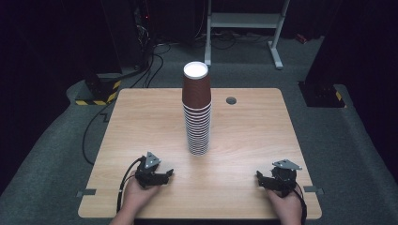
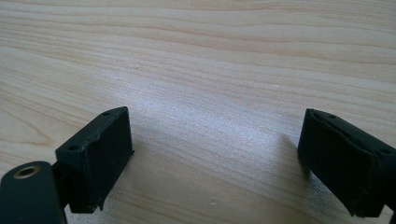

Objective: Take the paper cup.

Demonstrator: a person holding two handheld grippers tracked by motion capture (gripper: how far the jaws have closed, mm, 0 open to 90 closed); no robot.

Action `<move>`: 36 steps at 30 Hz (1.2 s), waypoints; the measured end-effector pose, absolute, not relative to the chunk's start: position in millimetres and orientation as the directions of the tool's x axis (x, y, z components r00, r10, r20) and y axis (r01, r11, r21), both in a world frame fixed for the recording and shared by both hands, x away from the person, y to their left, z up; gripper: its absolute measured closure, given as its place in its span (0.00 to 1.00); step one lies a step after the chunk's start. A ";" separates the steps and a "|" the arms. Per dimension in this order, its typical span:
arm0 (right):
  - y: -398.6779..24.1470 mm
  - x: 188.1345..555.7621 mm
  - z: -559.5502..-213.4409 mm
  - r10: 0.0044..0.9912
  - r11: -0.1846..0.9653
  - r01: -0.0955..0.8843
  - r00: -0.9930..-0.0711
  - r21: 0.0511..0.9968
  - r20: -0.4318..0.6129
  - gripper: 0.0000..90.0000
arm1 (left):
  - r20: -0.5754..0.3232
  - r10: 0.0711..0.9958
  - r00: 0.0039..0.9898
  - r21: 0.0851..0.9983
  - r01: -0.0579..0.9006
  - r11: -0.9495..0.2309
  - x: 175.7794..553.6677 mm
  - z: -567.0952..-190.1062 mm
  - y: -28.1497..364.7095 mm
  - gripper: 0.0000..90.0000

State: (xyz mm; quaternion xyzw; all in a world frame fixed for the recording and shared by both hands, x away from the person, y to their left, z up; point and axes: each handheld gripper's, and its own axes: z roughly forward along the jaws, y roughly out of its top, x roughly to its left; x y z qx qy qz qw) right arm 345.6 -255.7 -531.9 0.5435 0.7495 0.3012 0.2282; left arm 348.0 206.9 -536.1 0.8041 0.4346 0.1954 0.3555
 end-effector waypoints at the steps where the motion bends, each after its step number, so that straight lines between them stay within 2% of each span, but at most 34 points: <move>1: -255.7 345.6 -531.9 0.952 0.228 0.677 -0.305 0.700 -0.015 0.11 | 0.005 0.838 0.546 0.742 0.560 -0.369 348.0 -536.1 206.9 0.25; 11: -255.8 345.7 -531.8 0.949 0.234 0.675 -0.316 0.700 -0.013 0.11 | 0.005 0.844 0.537 0.740 0.565 -0.364 348.7 -536.3 207.0 0.23; 14: -255.8 345.8 -531.8 0.949 0.235 0.674 -0.316 0.700 -0.013 0.11 | 0.004 0.856 0.517 0.734 0.580 -0.353 349.5 -536.4 207.2 0.17; 21: -255.8 346.0 -531.7 0.948 0.237 0.673 -0.318 0.701 -0.014 0.11 | 0.000 0.867 0.498 0.732 0.591 -0.339 349.1 -536.5 206.6 0.17; 36: -256.7 346.0 -531.7 0.946 0.239 0.673 -0.323 0.700 -0.012 0.12 | -0.004 0.851 0.526 0.738 0.576 -0.352 348.8 -534.8 209.5 0.17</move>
